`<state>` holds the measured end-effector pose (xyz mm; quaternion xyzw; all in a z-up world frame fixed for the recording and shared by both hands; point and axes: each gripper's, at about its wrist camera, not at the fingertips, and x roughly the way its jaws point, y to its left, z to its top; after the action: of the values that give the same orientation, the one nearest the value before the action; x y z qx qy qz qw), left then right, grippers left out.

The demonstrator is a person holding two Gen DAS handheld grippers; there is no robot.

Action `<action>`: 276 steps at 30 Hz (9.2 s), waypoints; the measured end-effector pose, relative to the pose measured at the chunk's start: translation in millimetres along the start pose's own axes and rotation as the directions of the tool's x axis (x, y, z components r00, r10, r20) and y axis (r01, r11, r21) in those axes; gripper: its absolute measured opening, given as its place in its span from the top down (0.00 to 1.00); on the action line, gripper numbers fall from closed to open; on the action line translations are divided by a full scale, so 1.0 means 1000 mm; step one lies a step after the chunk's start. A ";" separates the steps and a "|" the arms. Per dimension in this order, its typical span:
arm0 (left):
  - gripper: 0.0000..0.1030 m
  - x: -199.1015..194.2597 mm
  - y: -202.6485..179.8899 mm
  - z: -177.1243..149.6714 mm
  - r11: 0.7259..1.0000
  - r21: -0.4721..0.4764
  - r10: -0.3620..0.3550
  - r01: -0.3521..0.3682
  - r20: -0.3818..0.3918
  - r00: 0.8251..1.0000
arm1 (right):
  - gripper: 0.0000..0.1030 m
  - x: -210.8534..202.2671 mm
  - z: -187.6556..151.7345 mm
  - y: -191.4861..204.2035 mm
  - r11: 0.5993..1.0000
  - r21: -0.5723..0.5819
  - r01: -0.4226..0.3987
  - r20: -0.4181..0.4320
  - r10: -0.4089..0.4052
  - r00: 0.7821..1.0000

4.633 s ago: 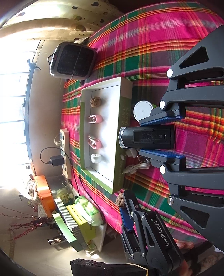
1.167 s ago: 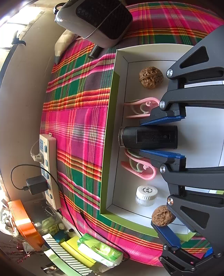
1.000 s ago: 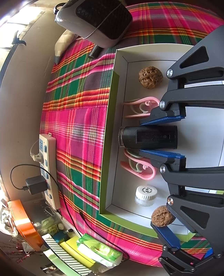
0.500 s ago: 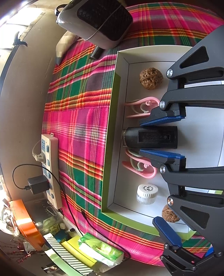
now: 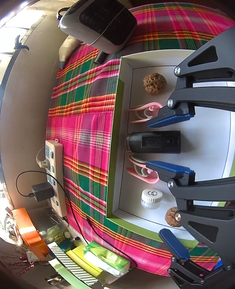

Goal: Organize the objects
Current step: 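Open the right tool to stand the black device in the box while the left tool releases the walnut, then withdraw both open tools from the box toward the remaining objects, then grasp the green tape roll with the right tool while the left tool grasps the black round disc, then carry the tape roll with the right tool while the left tool carries the black disc into the box, then open the right tool to set the tape roll down while the left tool releases the disc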

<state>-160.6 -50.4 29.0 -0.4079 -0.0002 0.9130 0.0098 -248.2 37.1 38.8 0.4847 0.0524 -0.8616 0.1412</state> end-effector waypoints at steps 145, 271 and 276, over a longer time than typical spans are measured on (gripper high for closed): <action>0.71 -0.027 -0.069 -0.057 0.965 0.104 -0.231 0.240 -0.086 0.969 | 0.67 -0.064 -0.132 -0.063 0.998 -0.030 0.048 0.127 -0.044 0.991; 0.71 0.046 -0.025 0.026 0.993 0.039 -0.107 0.111 -0.073 0.991 | 0.67 -0.003 -0.028 -0.054 0.989 -0.144 0.031 0.125 -0.013 0.992; 0.71 0.046 -0.024 0.027 0.994 0.041 -0.099 0.102 -0.070 0.993 | 0.67 -0.001 -0.026 -0.054 0.989 -0.144 0.035 0.133 -0.016 0.991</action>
<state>-211.3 -25.7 13.0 -0.4376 0.0001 0.8968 0.0648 -242.1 95.3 23.3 0.4145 0.1121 -0.8873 0.1684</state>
